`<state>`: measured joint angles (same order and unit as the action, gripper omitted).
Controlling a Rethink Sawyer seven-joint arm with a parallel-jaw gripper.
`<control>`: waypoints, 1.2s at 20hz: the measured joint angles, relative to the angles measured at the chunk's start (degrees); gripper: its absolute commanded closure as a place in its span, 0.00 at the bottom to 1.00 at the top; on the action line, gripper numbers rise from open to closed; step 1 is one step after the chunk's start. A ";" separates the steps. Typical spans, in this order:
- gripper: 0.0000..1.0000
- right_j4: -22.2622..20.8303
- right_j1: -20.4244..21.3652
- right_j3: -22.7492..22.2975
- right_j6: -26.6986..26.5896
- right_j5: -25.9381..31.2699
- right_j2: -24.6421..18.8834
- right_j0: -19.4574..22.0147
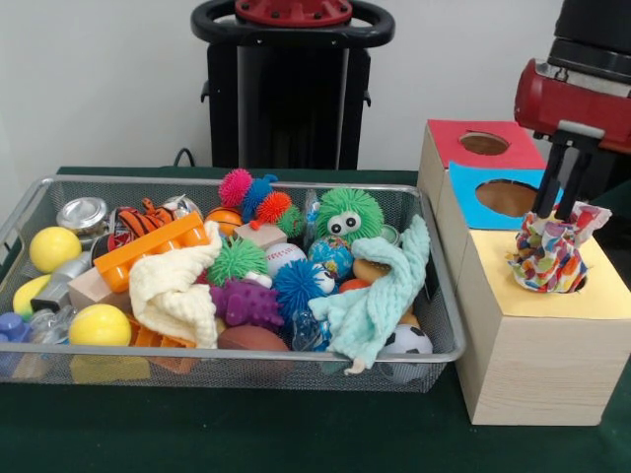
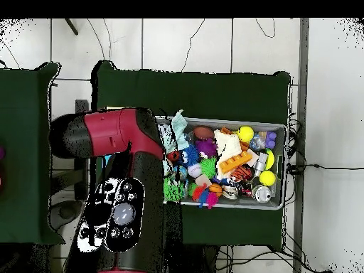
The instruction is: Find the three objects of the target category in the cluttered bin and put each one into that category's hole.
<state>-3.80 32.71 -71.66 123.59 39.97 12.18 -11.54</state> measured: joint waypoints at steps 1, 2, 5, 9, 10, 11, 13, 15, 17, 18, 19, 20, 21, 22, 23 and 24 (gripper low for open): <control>1.00 0.02 0.00 -0.09 0.00 0.00 -0.24 0.19; 1.00 0.02 -0.01 -0.15 0.00 0.00 -0.40 0.31; 1.00 0.05 -0.16 -0.49 0.00 -0.06 -1.46 1.39; 1.00 0.76 -0.28 -1.53 0.00 -1.15 -3.55 3.27; 1.00 1.04 -0.34 -1.84 0.00 -1.79 -4.20 3.82; 1.00 1.45 -0.49 -2.37 0.00 -3.09 -5.50 4.91; 1.00 1.92 -0.85 -3.32 0.00 -5.76 -7.43 6.55; 1.00 2.15 -1.17 -4.20 0.00 -8.03 -8.95 7.80; 1.00 2.40 -1.55 -5.34 0.00 -10.88 -10.84 9.34; 1.00 2.46 -1.80 -6.12 0.00 -12.71 -12.14 10.35; 1.00 2.45 -1.98 -6.64 0.00 -13.83 -13.02 11.01; 1.00 2.45 -2.29 -7.40 0.00 -15.41 -14.30 11.97; 1.00 2.46 -2.47 -7.84 0.00 -16.32 -15.06 12.53; 1.00 2.47 -2.65 -8.27 0.00 -17.24 -15.83 13.10; 1.00 2.48 -2.84 -8.71 0.00 -18.16 -16.60 13.66; 1.00 2.44 -2.65 -8.93 0.00 -19.03 -17.46 14.33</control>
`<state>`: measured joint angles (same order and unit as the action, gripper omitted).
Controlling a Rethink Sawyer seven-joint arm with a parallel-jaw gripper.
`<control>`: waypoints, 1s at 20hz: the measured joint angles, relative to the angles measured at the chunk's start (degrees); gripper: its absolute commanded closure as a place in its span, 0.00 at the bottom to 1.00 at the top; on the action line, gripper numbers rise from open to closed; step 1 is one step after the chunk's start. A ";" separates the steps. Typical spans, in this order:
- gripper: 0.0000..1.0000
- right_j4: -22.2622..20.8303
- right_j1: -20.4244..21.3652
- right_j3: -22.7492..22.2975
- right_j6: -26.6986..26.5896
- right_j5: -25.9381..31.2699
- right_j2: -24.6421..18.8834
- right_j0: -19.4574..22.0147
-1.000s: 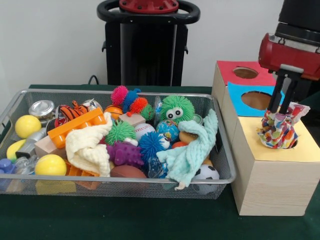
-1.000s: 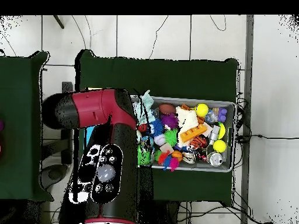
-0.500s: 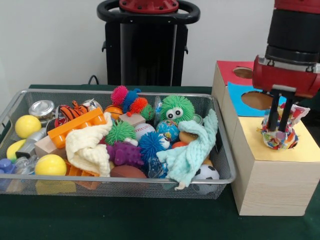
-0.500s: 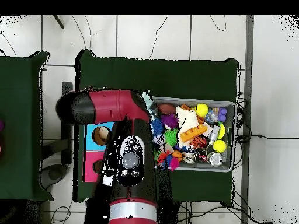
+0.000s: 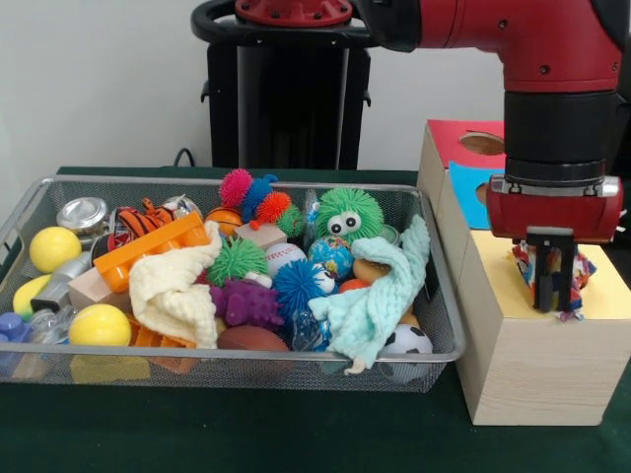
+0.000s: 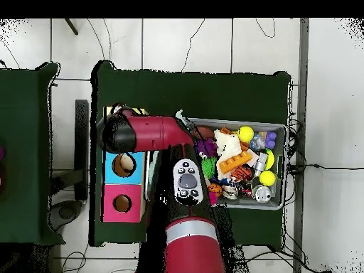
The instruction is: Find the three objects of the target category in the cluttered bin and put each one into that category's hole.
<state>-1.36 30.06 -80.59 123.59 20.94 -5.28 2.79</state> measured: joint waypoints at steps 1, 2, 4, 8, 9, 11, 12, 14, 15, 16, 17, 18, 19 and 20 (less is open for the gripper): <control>1.00 -0.04 0.00 -0.01 0.00 0.00 -0.20 0.09; 1.00 -0.04 -0.03 0.00 0.00 0.01 -0.33 0.12; 1.00 -0.08 -0.11 0.18 0.00 0.32 -0.48 0.06; 1.00 -0.07 -0.38 1.34 0.00 2.53 -0.47 -0.13; 1.00 -0.08 -0.44 1.64 0.00 3.22 -0.46 -0.20; 1.00 -0.07 -0.62 2.46 0.00 5.10 -0.39 -0.52; 1.00 -0.07 -0.65 2.62 0.00 5.54 -0.38 -0.61; 1.00 -0.08 -0.78 3.36 0.00 7.59 -0.32 -1.11; 1.00 -0.08 -0.90 3.83 0.00 9.06 -0.33 -1.49; 1.00 -0.09 -0.97 4.03 0.00 9.72 -0.34 -1.66; 1.00 -0.08 -1.07 4.32 0.00 10.83 -0.33 -1.92; 1.00 -0.09 -1.19 4.83 0.00 12.91 -0.31 -2.36; 1.00 -0.11 -1.25 4.95 0.00 13.54 -0.28 -2.49; 1.00 -0.09 -1.36 5.10 0.00 14.35 -0.22 -2.66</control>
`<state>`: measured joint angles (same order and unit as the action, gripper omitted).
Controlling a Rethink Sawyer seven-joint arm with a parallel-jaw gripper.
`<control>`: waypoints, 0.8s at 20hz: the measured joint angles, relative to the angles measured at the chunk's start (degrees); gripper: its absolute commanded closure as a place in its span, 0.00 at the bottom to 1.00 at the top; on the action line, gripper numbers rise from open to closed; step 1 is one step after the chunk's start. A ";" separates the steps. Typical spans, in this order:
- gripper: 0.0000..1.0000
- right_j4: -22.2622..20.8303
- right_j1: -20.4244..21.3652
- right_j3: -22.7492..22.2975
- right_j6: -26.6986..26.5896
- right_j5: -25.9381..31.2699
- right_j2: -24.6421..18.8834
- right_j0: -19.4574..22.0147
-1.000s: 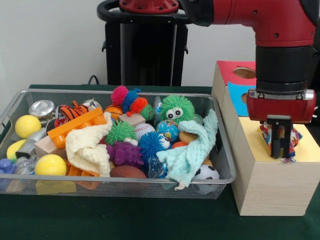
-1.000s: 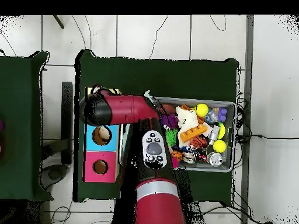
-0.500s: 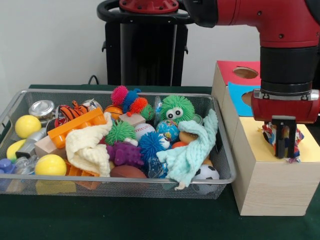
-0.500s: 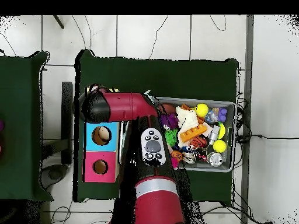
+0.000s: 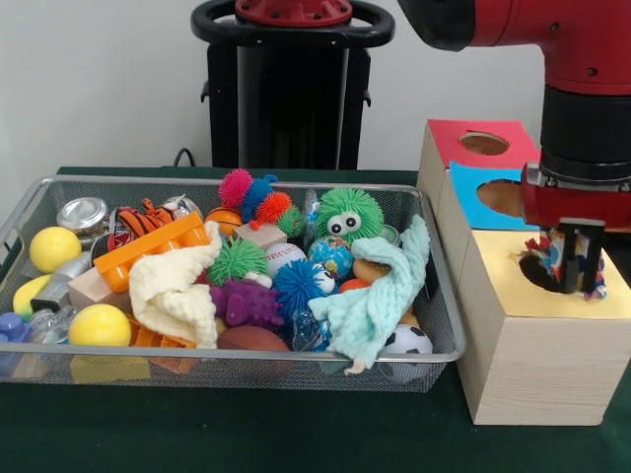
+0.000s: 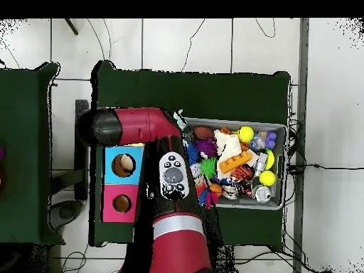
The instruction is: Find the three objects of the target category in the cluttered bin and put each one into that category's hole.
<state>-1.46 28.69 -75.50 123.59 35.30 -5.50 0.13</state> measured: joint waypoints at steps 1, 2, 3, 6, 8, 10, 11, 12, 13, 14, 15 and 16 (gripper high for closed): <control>1.00 -0.08 -0.18 0.26 0.00 1.27 0.15 -0.29; 1.00 -0.19 -0.26 0.43 0.00 1.78 0.26 -0.45; 1.00 -0.38 -0.31 0.74 0.00 2.46 0.43 -0.67; 1.00 -1.59 -0.71 2.25 0.00 4.99 1.78 -1.91; 1.00 -2.89 -1.14 3.39 0.00 6.44 3.20 -3.11; 1.00 -3.69 -1.33 3.87 0.00 6.93 4.01 -3.81; 1.00 -4.18 -1.43 4.16 0.00 7.17 4.50 -4.22; 1.00 -4.51 -1.50 4.34 0.00 7.24 4.81 -4.51; 1.00 -5.22 -1.69 4.80 0.00 7.26 5.58 -5.19; 1.00 -5.45 -1.81 5.03 0.00 7.26 5.98 -5.53; 1.00 -5.68 -1.93 5.26 0.00 7.26 6.38 -5.88; 1.00 -6.01 -2.20 5.69 0.00 7.27 6.98 -6.42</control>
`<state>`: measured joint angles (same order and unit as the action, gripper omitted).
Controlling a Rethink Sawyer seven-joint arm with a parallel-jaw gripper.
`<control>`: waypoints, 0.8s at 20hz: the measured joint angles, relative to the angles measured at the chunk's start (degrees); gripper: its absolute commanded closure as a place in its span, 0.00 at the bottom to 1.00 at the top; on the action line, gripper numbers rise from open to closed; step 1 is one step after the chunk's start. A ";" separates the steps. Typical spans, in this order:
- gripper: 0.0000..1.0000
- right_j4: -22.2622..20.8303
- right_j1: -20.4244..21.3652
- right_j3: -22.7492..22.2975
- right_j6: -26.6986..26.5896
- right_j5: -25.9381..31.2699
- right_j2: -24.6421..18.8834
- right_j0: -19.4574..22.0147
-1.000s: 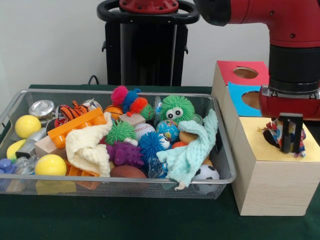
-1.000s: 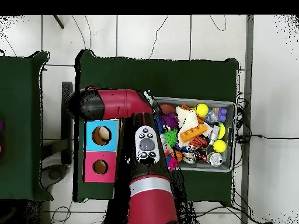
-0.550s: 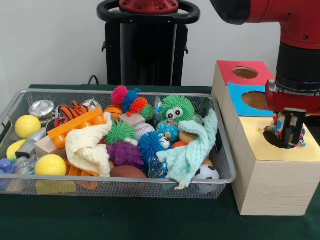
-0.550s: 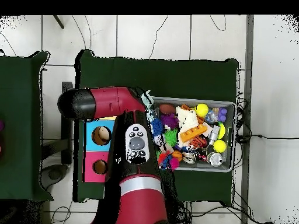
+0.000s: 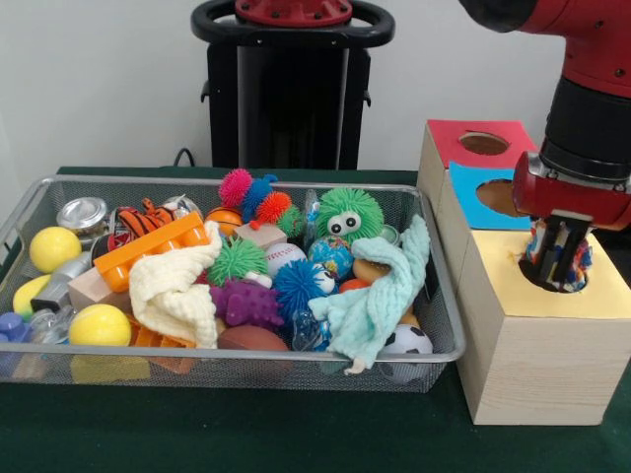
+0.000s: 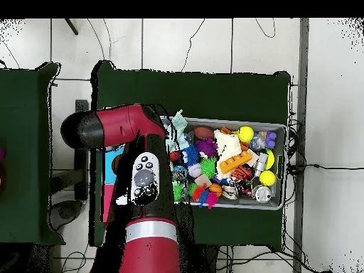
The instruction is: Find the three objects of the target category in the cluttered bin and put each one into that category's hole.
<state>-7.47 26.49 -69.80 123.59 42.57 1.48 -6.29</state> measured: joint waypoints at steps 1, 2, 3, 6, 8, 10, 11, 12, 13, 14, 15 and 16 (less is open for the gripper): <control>1.00 -0.23 -0.27 0.35 0.00 0.00 0.32 -0.31; 1.00 -0.45 -0.53 0.70 0.00 0.00 0.64 -0.62; 1.00 -0.68 -0.80 1.05 0.00 0.00 0.97 -0.93; 1.00 -0.85 -1.93 1.72 0.00 -0.01 1.37 -1.21; 1.00 -0.81 -2.85 2.02 0.00 -0.01 1.33 -0.90; 1.00 -0.58 -3.87 2.35 0.00 -0.01 1.24 -0.31; 1.00 -0.46 -4.33 2.53 0.00 -0.01 1.15 0.00; 1.00 -0.22 -5.17 2.89 0.00 -0.01 0.88 0.59; 1.00 0.02 -5.90 3.31 0.00 0.00 0.50 1.07; 1.00 0.13 -6.30 3.62 0.00 0.02 0.29 1.28; 1.00 0.25 -6.84 4.10 0.00 0.18 0.05 1.51; 1.00 0.35 -7.19 4.84 0.00 0.72 -0.07 1.73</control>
<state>-7.12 19.30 -64.96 123.59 43.29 1.40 -4.56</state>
